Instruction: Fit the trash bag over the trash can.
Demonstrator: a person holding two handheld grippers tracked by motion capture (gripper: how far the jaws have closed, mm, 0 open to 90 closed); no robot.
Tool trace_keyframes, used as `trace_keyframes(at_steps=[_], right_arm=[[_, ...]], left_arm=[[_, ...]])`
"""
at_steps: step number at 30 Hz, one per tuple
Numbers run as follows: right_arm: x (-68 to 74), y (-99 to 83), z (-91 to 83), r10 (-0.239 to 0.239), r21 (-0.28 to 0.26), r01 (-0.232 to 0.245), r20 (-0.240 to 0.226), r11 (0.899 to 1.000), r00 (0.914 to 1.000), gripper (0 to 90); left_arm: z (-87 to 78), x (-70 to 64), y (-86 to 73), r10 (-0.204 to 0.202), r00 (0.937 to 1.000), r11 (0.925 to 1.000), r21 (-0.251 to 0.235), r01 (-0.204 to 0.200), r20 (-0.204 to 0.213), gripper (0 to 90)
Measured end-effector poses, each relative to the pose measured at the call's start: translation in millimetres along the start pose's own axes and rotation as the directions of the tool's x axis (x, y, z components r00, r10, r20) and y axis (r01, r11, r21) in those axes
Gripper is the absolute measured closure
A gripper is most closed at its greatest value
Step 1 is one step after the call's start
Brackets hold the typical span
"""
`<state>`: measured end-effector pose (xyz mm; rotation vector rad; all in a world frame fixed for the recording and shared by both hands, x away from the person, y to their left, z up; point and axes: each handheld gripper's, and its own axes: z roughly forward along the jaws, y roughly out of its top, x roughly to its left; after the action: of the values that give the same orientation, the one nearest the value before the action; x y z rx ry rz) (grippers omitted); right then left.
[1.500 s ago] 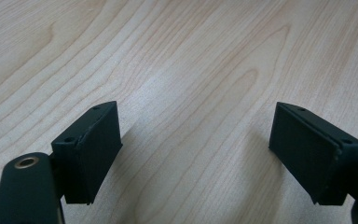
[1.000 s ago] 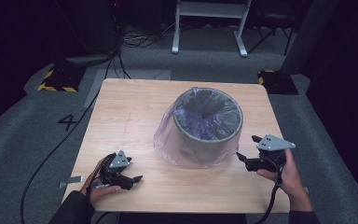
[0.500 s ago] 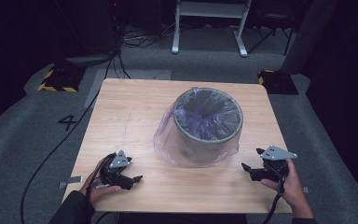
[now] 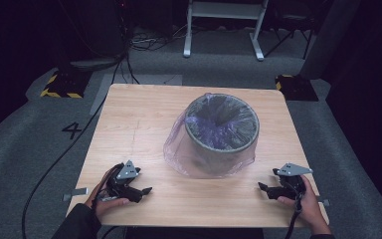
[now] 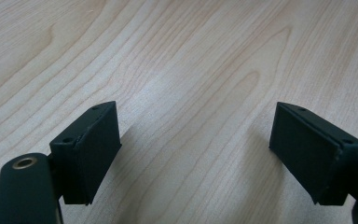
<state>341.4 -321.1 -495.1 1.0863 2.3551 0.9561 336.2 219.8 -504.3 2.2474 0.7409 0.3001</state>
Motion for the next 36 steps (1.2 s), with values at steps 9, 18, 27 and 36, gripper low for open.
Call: trace_keyframes(at_steps=[9, 18, 27, 36], right_arm=[[-3.7, -14.4, -2.0, 0.07, -0.041, -0.07, 0.001, 0.997, 0.9975, 17.7], [-3.7, -13.8, -1.3, 0.074, -0.035, -0.074, 0.007, 0.997, 0.9972, 15.9], [-4.0, -13.2, -0.4, 0.074, -0.034, -0.073, 0.008, 0.997, 0.9973, 14.8], [-4.4, -12.7, 0.2, 0.071, -0.033, -0.071, 0.003, 0.997, 0.9975, 14.4]], left_arm=[[0.6, 0.0, 0.4, 0.0, 1.0, 1.0, -0.001, 0.0, 0.0, 15.4], [0.6, -0.1, 0.4, 0.0, 1.0, 1.0, -0.001, 0.0, -0.001, 15.4], [0.5, -0.2, 0.4, -0.001, 1.0, 1.0, -0.001, 0.001, 0.0, 15.4], [0.6, -0.2, 0.4, -0.001, 1.0, 1.0, -0.001, 0.001, -0.001, 15.4]])
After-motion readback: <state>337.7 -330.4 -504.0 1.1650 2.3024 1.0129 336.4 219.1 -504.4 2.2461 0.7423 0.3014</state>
